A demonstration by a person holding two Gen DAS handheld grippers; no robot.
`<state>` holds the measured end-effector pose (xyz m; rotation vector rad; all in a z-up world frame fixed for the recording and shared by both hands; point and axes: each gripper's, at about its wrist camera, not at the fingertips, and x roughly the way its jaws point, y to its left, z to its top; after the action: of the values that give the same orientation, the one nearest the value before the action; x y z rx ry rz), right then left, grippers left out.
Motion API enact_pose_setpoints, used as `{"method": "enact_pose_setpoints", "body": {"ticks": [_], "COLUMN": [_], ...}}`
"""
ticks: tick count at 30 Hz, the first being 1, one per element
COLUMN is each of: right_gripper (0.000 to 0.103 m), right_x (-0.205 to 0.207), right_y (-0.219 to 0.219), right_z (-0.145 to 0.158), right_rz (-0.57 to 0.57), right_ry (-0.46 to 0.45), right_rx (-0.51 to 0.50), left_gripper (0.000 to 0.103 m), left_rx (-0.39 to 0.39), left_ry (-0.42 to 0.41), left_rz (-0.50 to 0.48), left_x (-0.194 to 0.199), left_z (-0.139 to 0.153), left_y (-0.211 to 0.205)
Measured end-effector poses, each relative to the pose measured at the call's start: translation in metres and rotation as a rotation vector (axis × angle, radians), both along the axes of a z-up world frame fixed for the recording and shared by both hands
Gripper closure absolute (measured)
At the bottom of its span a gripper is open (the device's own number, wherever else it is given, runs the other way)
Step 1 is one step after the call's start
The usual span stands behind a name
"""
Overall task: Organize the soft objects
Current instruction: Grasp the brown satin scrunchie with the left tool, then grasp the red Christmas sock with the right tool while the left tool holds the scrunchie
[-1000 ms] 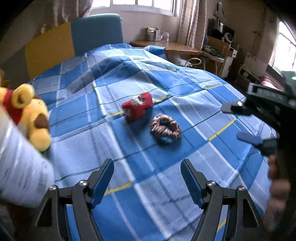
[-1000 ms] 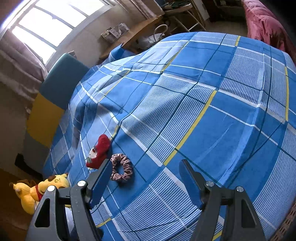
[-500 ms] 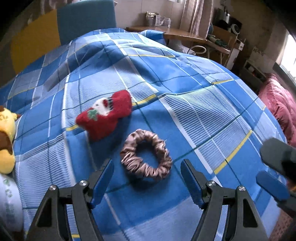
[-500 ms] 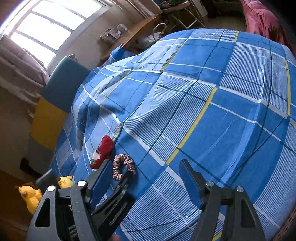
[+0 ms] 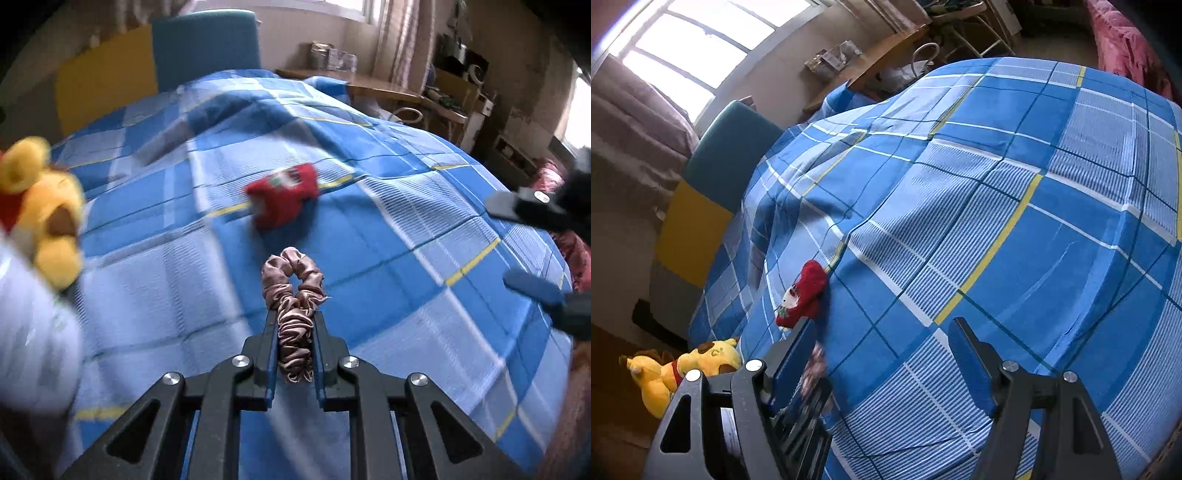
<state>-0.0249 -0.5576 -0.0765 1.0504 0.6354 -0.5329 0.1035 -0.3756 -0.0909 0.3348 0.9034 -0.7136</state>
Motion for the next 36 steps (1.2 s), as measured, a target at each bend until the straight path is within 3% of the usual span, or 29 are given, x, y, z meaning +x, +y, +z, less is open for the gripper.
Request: {"method": "enact_pose_setpoints", "body": {"ticks": [8,14,21,27,36], "right_gripper": [0.028,0.028,0.028,0.028,0.028], "right_x": [0.014,0.020,0.025,0.030,0.040], "right_y": [0.009,0.014,0.018,0.022,0.032], "right_z": [-0.005,-0.009,-0.010,-0.012,-0.015], "right_rz": [0.081,0.117,0.134,0.155,0.221], "right_ry": [0.040,0.083,0.124,0.147,0.160], "right_rx": [0.005,-0.010,-0.043,-0.048,-0.033], "left_gripper": [0.087,0.087,0.087,0.087,0.087], "left_rx": [0.002,0.013,0.037,0.016,-0.025], "left_ry": [-0.056,-0.061,-0.046,-0.125,-0.123], "left_rz": [0.091,0.125,0.133,0.107,0.112], "left_x": [-0.034,-0.051,-0.058,-0.066,-0.063], "left_z": [0.013,0.002,-0.024,-0.029,-0.031], "left_y": [0.076,0.111,0.125,0.126,0.129]}}
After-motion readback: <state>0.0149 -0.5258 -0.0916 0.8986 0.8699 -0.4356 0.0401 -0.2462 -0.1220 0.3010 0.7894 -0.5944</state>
